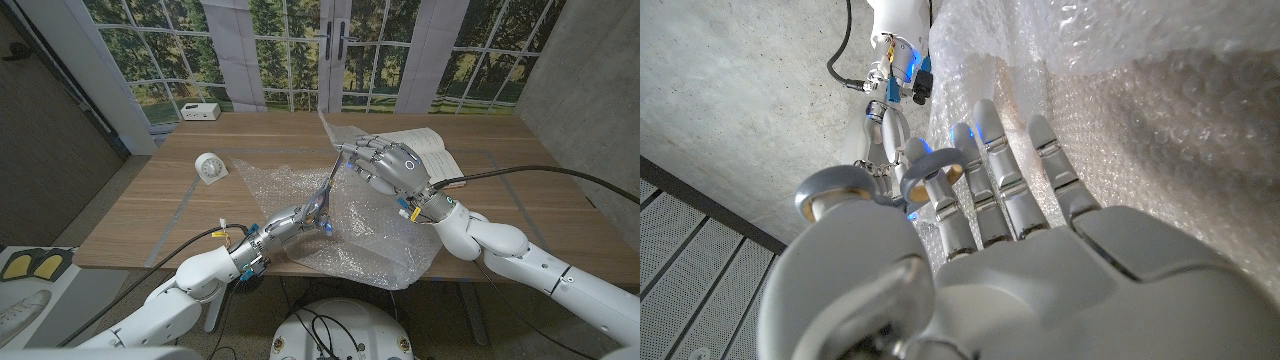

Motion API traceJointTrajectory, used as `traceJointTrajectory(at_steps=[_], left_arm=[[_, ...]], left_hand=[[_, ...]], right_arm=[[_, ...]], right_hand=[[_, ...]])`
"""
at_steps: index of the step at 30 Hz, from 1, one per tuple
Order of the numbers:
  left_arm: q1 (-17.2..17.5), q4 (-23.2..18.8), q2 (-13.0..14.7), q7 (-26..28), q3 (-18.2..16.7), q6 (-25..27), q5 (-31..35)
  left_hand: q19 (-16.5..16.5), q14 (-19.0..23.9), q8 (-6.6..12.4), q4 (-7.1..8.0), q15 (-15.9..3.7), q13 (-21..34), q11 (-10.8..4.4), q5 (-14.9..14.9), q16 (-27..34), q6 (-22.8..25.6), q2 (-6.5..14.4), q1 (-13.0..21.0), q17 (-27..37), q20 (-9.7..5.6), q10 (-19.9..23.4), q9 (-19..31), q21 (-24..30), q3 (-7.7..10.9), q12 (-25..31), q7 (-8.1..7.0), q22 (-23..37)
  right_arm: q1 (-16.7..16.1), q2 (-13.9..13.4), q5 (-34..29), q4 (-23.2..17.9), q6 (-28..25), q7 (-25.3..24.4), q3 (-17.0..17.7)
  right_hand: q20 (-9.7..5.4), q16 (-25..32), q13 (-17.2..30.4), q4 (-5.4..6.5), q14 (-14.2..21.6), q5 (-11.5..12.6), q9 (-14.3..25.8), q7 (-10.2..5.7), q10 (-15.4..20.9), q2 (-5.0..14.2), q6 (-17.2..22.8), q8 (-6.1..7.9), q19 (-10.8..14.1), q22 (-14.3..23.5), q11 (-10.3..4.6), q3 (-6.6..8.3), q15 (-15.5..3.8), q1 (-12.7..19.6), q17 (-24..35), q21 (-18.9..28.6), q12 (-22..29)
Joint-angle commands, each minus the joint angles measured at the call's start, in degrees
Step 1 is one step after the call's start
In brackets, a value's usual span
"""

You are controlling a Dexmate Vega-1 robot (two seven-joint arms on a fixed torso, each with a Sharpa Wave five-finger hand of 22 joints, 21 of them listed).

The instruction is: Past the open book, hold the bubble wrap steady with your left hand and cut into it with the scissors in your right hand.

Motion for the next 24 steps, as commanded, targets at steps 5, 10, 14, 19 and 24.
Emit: traceJointTrajectory(at_steps=[5,10,14,19,24], left_arm=[[0.88,-0.63,0.66,0.31,0.14,0.14,-1.10],[0.66,-0.99,1.46,-0.36,0.34,1.17,-1.34],[-0.11,-1.23,2.04,-1.26,0.78,2.12,-0.96],[-0.22,-1.82,2.22,-0.91,0.86,2.83,-0.95],[0.14,-1.94,1.91,-0.83,0.81,2.41,-1.57]], left_hand=[[1.15,1.34,0.92,0.75,-3.41,1.54,-1.00,1.01,0.90,-0.75,1.26,-0.53,1.03,-0.17,2.35,0.01,0.04,0.00,2.68,2.30,0.31],[1.14,0.65,0.79,1.28,-2.87,1.44,-0.71,1.22,0.72,-1.67,1.32,-1.30,1.46,0.02,2.15,0.12,-0.03,-0.31,2.37,2.57,0.38],[0.91,0.28,0.53,1.62,-2.59,1.22,-0.38,1.37,0.63,-1.49,1.28,-1.79,1.77,0.09,2.25,-0.59,-0.16,-0.53,2.14,2.63,0.43],[2.25,4.17,4.80,-3.11,-3.54,3.97,-0.52,0.03,5.07,2.20,12.46,11.22,6.51,-0.48,8.50,1.56,0.92,9.04,4.92,2.91,1.08],[3.34,7.19,7.59,-6.58,-5.23,6.14,-1.45,1.11,6.90,3.36,14.75,22.36,10.37,-1.72,10.95,2.64,4.10,23.00,5.61,2.46,2.20]], right_arm=[[-1.50,-1.32,-1.74,-2.36,1.33,-1.41,0.39],[-1.68,-1.60,-2.93,-3.33,1.64,-2.03,0.55],[-1.68,-1.51,-3.17,-3.58,1.75,-2.06,0.66],[-1.73,-1.74,-3.93,-3.99,1.72,-2.34,0.89],[-1.71,-1.81,-4.14,-4.14,1.82,-2.54,1.08]], right_hand=[[-0.72,-0.11,0.31,0.27,0.71,0.34,0.33,0.07,-0.07,0.07,0.74,0.05,-0.07,0.20,-0.25,-0.06,-10.81,0.42,0.20,-0.04,0.27],[-0.85,-0.18,0.32,0.25,0.72,0.35,0.34,0.06,-0.15,0.08,0.77,0.04,-0.13,0.20,-0.23,-0.03,-10.82,0.45,0.25,-0.08,0.30],[-0.91,-0.21,0.34,0.25,0.72,0.35,0.35,0.06,-0.20,0.09,0.78,0.03,-0.18,0.21,-0.23,0.00,-10.82,0.48,0.32,-0.11,0.32],[-0.96,-0.27,0.43,0.24,0.70,0.36,0.36,0.06,-0.26,0.09,0.79,0.02,-0.22,0.22,-0.22,0.03,-10.81,0.51,0.44,-0.15,0.42],[-1.02,-0.34,0.32,0.27,0.66,0.35,0.37,0.07,-0.42,0.11,0.78,0.00,-0.30,0.23,-0.22,0.06,-10.81,0.52,0.56,-0.19,0.34]])
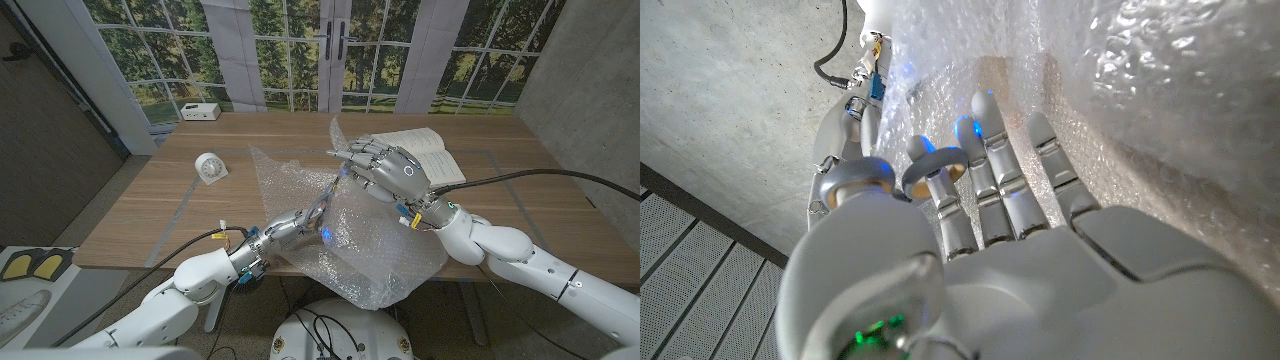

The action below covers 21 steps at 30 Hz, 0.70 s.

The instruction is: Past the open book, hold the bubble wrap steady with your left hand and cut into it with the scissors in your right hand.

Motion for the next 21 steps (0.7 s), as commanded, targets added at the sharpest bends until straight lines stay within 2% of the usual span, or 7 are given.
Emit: traceJointTrajectory(at_steps=[1,2,4,9,13,17,21], left_arm=[[0.14,-0.73,0.13,0.17,0.18,0.46,-0.25],[0.08,-0.78,0.20,-0.05,0.24,0.66,-0.50],[-0.10,-0.47,-0.02,-0.83,0.44,0.69,-1.28],[0.07,0.86,-1.67,-1.66,0.52,0.03,-3.94],[-0.08,2.32,-3.22,-3.26,0.55,-1.32,-5.72],[-1.00,4.35,-4.85,-7.34,0.88,-2.75,-8.44],[-1.13,5.16,-5.77,-9.02,0.75,-3.57,-9.59]], left_hand=[[0.19,1.23,2.57,-1.63,-4.58,2.24,-6.55,1.26,0.63,0.27,4.58,10.23,2.53,-0.29,7.31,3.04,2.19,9.96,1.47,-0.24,0.94],[-0.16,0.75,3.14,-0.92,-4.66,3.20,-6.66,1.37,0.25,-0.50,4.50,10.49,3.02,-0.22,6.75,4.02,2.73,12.01,1.60,0.03,1.15],[-0.55,0.41,3.59,0.08,-4.42,4.18,-6.75,1.41,-0.18,-1.93,4.42,10.58,3.64,-0.10,5.84,4.88,3.51,14.66,1.50,0.76,1.42],[-1.47,-0.52,3.87,1.87,-4.10,5.37,-6.91,1.16,-0.80,-4.15,4.28,10.14,4.94,-0.06,4.42,5.03,4.71,18.61,1.09,1.52,1.77],[-1.78,-0.81,4.22,2.18,-4.13,5.69,-6.98,1.03,-0.94,-4.75,4.14,10.12,5.51,-0.16,4.08,5.30,5.16,19.97,0.93,1.92,1.84],[-2.12,-1.89,4.53,2.71,-4.01,6.54,-6.79,0.67,-1.17,-6.15,4.03,9.92,6.64,-0.38,2.92,5.41,5.89,21.88,0.67,2.42,1.91],[-2.14,-2.17,4.58,2.96,-4.00,6.41,-6.79,0.41,-1.23,-6.60,3.88,9.72,7.21,-0.86,2.91,5.16,6.33,22.81,0.38,2.90,1.90]], right_arm=[[-0.15,-0.36,-1.24,-0.88,0.25,-0.69,0.47],[-0.12,-0.39,-1.61,-0.89,0.10,-0.80,0.49],[-0.14,-0.44,-1.52,-0.86,-0.02,-0.65,0.58],[-0.34,-0.79,-1.09,-0.51,-0.36,-0.28,0.92],[-0.43,-1.03,-1.03,-0.23,-0.40,0.10,0.89],[-0.15,-0.88,-0.91,0.78,-0.76,0.72,0.69],[-0.15,-0.88,-0.29,1.62,-1.33,1.26,0.73]], right_hand=[[-1.00,-0.13,0.05,0.27,0.44,0.35,0.07,-0.24,-0.16,0.12,0.47,0.00,-0.27,0.08,-0.03,0.07,-10.60,0.52,0.31,-0.19,0.42],[-1.02,-0.16,0.13,0.28,0.41,0.35,0.07,-0.24,-0.14,0.12,0.47,0.00,-0.29,0.08,-0.03,0.08,-10.60,0.52,0.32,-0.20,0.50],[-1.07,-0.19,0.14,0.28,0.39,0.35,0.07,-0.24,-0.17,0.12,0.46,-0.01,-0.30,0.08,-0.03,0.08,-10.60,0.53,0.33,-0.20,0.50],[-1.18,-0.27,0.24,0.31,0.33,0.36,0.08,-0.24,-0.31,0.14,0.45,-0.02,-0.37,0.09,-0.03,0.12,-10.60,0.53,0.47,-0.24,0.57],[-1.35,-0.28,0.26,0.34,0.33,0.37,0.09,-0.24,-0.45,0.19,0.42,-0.03,-0.48,0.11,-0.03,0.16,-10.60,0.54,0.60,-0.29,0.57],[-1.43,-0.27,0.28,0.36,0.35,0.37,0.10,-0.24,-0.50,0.20,0.41,-0.03,-0.47,0.11,-0.02,0.17,-10.60,0.54,0.63,-0.29,0.57],[-1.46,-0.27,0.20,0.38,0.38,0.38,0.11,-0.25,-0.67,0.23,0.40,-0.03,-0.47,0.11,-0.02,0.20,-10.61,0.54,0.69,-0.29,0.47]])
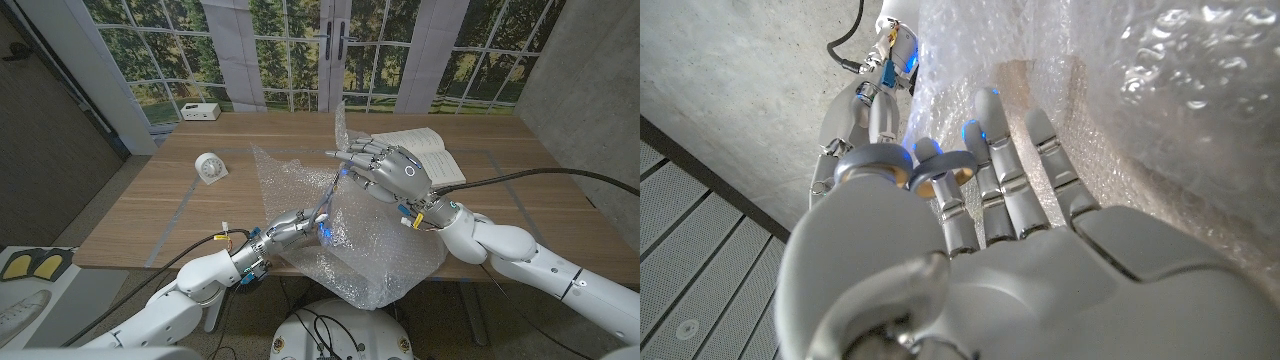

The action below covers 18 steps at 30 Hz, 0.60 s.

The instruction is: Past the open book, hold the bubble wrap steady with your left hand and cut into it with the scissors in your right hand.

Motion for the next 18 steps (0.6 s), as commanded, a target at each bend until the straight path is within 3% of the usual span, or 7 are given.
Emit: traceJointTrajectory(at_steps=[1,18], left_arm=[[-0.88,3.41,-3.32,-5.55,0.17,-2.57,-4.54],[-1.13,4.61,-4.60,-8.46,-0.57,-4.00,-5.58]], left_hand=[[-0.15,-0.52,0.33,-5.14,-3.80,0.15,-7.55,-0.36,-0.06,-2.06,6.91,6.55,0.82,-0.45,7.41,5.20,0.90,11.62,-0.57,1.84,0.07],[-1.12,-1.17,0.85,-4.68,-3.53,0.66,-7.22,-1.56,-1.22,-3.36,6.44,5.28,2.57,-0.48,6.61,4.50,2.54,15.42,-1.44,2.03,-0.28]], right_arm=[[0.10,-0.19,0.76,1.91,-1.29,1.54,0.02],[1.89,0.77,1.84,4.66,-2.99,4.61,-1.32]], right_hand=[[-1.35,-0.05,0.23,0.43,0.39,0.38,0.11,-0.25,-0.35,0.23,0.41,-0.03,-0.35,0.12,0.10,0.25,-10.61,0.54,0.18,-0.06,0.22],[-1.44,0.01,0.48,0.48,0.57,0.38,0.14,-0.25,-0.38,0.26,0.54,0.02,-0.20,0.13,0.11,0.31,-10.62,0.55,0.37,0.00,0.43]])
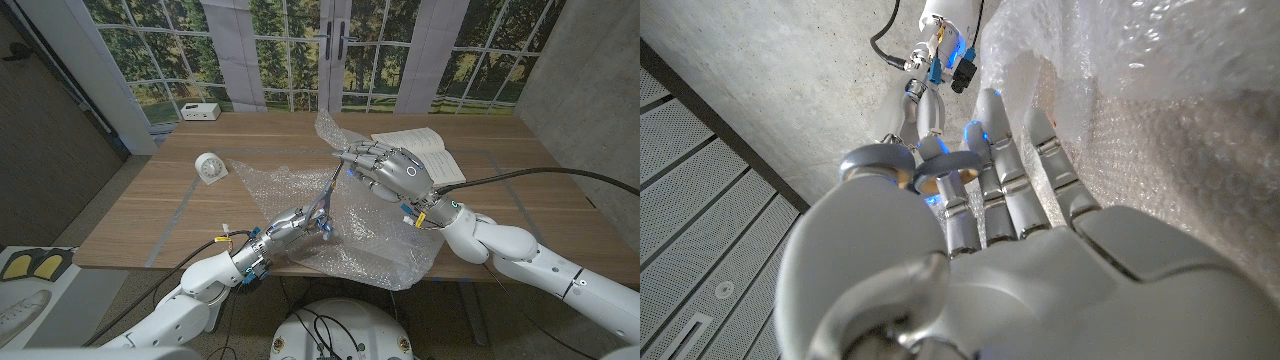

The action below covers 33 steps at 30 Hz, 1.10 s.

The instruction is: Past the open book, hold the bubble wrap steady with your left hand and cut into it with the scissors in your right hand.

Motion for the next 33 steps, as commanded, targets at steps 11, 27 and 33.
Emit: traceJointTrajectory(at_steps=[11,27,33], left_arm=[[0.02,1.14,-1.58,-2.94,-1.32,-1.97,-1.84],[1.77,1.52,-3.13,1.79,-2.76,-4.44,0.64],[2.05,1.93,-3.31,2.40,-2.67,-5.46,1.64]], left_hand=[[-0.83,-0.02,0.74,-3.51,-4.22,0.33,-8.74,-1.03,-1.09,-1.05,5.89,4.66,0.96,0.20,8.38,4.26,1.27,12.68,-0.28,0.68,-0.40],[0.64,3.33,0.51,-2.17,-4.83,-2.28,-9.74,-3.56,-2.94,4.81,-4.23,-7.10,0.22,-1.12,12.28,-1.30,3.07,7.04,-1.58,-2.12,-2.01],[1.25,2.95,-0.52,-1.35,-4.81,-3.29,-9.97,-3.40,-4.85,4.33,-11.22,-13.35,-1.56,-1.24,11.40,-3.21,2.73,2.08,-2.95,-2.83,-2.75]], right_arm=[[2.43,1.04,1.57,3.51,-1.37,2.51,-1.77],[2.60,1.25,3.00,4.36,-2.03,2.19,-1.90],[2.84,1.27,2.96,4.52,-2.07,2.04,-2.05]], right_hand=[[-1.40,-0.01,-0.01,0.27,0.69,0.39,0.21,-0.26,0.21,0.22,0.79,0.10,-0.13,0.14,-0.10,0.15,-10.62,0.58,0.23,0.02,0.30],[-1.15,-0.28,-0.11,0.30,0.68,0.36,0.23,-0.23,0.25,0.17,0.51,-0.04,0.10,0.14,-0.10,0.20,-10.62,0.58,0.25,0.08,0.41],[-1.07,-0.32,-0.18,0.30,0.81,0.34,0.23,-0.24,0.32,0.13,0.50,-0.03,0.15,0.12,-0.10,0.20,-10.62,0.57,0.30,0.08,0.46]])
